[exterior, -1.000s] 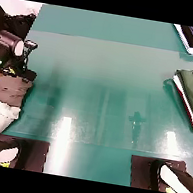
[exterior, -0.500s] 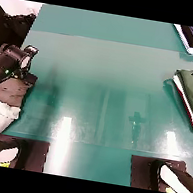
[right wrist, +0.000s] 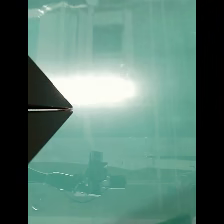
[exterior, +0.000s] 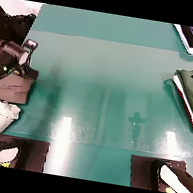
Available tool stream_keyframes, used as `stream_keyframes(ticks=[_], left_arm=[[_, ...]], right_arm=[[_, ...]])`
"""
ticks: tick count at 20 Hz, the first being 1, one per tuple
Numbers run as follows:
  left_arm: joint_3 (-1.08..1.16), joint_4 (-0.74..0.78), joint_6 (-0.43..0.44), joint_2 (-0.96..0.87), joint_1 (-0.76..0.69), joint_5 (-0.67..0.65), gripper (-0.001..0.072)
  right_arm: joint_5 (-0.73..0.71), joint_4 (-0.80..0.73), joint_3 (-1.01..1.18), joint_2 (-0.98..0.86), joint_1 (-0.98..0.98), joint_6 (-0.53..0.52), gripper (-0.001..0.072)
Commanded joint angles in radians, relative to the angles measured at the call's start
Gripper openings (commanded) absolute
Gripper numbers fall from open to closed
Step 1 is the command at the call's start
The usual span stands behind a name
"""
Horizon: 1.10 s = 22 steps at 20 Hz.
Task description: Fold the shirts.
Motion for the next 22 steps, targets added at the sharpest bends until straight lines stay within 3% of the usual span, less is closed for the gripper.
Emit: stream_keyframes(ticks=[1,4,10,12,15,22], left_arm=[[0.225,-0.252,0.124,0.001,-0.005,-0.08,0.0025],[0.516,-0.5,0.249,0.001,-0.056,-0.179,0.0024],[0.912,-0.748,0.28,0.001,-0.294,-0.216,0.0025],[0.935,-0.836,0.37,0.001,-0.38,-0.164,0.0024],[0.894,-0.826,0.45,-0.011,-0.486,-0.078,0.0024],[0.859,-0.881,0.44,-0.24,-0.504,0.015,0.0025]], right_arm=[[0.003,0.001,0.0,0.001,0.001,0.0,0.003],[-0.022,0.001,0.001,0.001,0.001,0.0,0.003],[-0.106,0.008,0.003,0.008,0.001,0.001,0.003],[-0.142,0.008,0.004,0.017,0.001,0.001,0.003],[-0.188,0.008,0.004,0.039,0.001,0.001,0.003],[-0.229,0.008,0.003,0.085,0.001,0.0,0.003]])
